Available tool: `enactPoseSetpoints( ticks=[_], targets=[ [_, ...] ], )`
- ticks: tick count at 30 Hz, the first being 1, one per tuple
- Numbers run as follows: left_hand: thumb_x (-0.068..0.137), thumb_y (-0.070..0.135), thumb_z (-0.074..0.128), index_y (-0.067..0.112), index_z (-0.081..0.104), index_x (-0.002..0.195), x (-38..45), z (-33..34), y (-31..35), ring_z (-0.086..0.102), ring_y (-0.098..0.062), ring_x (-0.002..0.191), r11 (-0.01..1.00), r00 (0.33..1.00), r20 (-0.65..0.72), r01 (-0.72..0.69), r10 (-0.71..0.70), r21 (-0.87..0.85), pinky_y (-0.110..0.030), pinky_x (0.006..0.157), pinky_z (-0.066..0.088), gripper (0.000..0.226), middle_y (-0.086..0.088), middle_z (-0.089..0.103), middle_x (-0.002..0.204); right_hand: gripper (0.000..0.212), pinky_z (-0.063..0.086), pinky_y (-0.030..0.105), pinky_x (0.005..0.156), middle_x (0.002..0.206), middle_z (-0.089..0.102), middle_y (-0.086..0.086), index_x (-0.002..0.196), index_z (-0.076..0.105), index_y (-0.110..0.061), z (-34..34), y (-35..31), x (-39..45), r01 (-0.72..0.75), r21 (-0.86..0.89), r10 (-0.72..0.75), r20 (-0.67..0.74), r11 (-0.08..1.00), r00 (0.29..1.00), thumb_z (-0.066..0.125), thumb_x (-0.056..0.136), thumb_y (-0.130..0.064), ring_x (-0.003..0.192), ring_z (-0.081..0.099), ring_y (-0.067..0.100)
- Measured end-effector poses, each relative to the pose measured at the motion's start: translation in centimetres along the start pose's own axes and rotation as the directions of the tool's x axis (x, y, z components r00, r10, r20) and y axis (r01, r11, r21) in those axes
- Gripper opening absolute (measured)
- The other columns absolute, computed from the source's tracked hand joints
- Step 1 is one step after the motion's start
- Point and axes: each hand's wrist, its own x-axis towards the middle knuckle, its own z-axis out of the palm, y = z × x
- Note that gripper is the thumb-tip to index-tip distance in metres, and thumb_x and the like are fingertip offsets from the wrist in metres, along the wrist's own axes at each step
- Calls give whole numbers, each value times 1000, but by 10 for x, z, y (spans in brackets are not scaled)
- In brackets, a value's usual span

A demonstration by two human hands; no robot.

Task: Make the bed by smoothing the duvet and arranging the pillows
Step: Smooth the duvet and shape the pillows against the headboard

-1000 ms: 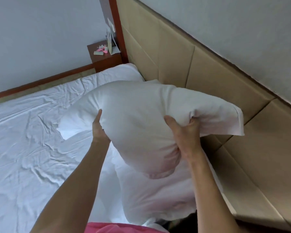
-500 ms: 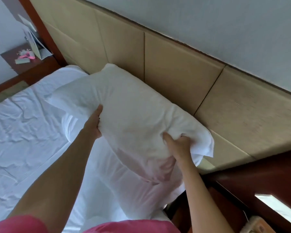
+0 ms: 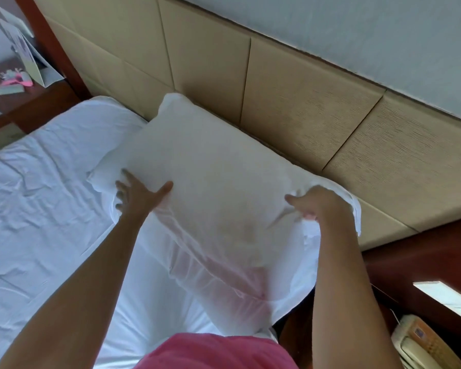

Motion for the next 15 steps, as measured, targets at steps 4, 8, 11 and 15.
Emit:
enactPoseSetpoints(
  ticks=[4, 8, 11, 15],
  targets=[
    [71, 79, 59, 30, 8, 156, 13, -3, 36, 2, -32, 152, 938, 944, 124, -321, 305, 134, -57, 119, 8, 111, -10, 2, 165, 70, 43, 39, 101, 137, 57, 11, 138, 50, -12, -18, -34, -17, 257, 39, -249, -150, 966, 957, 71, 84, -51, 128, 52, 31],
    [48, 101, 39, 32, 3, 156, 25, 18, 64, 3, -45, 148, 831, 890, 361, -411, 278, 375, -61, 118, 10, 133, -11, 1, 164, 117, 37, 49, 110, 159, 29, 11, 159, 5, -28, 11, -86, 0, 388, -235, -335, 237, 891, 912, 80, 74, -56, 144, 33, 35],
    [59, 93, 50, 35, 0, 156, 16, 32, 75, 1, -51, 146, 747, 864, 430, -463, 261, 477, -63, 117, 11, 123, -10, -2, 164, 147, 28, 74, 106, 163, -17, 19, 148, -28, -44, 64, -83, 31, 323, -348, -231, 279, 880, 932, 90, 60, -54, 149, -7, 47],
    [62, 80, 67, 37, -7, 155, -7, 48, 88, -4, -60, 141, 624, 838, 505, -510, 206, 592, -69, 114, 10, 127, -10, -14, 163, 156, 23, 84, 99, 156, -38, 15, 136, -41, -51, 98, -47, 59, 301, -339, -228, 237, 891, 944, 93, 57, -46, 145, -25, 49]
  ],
)
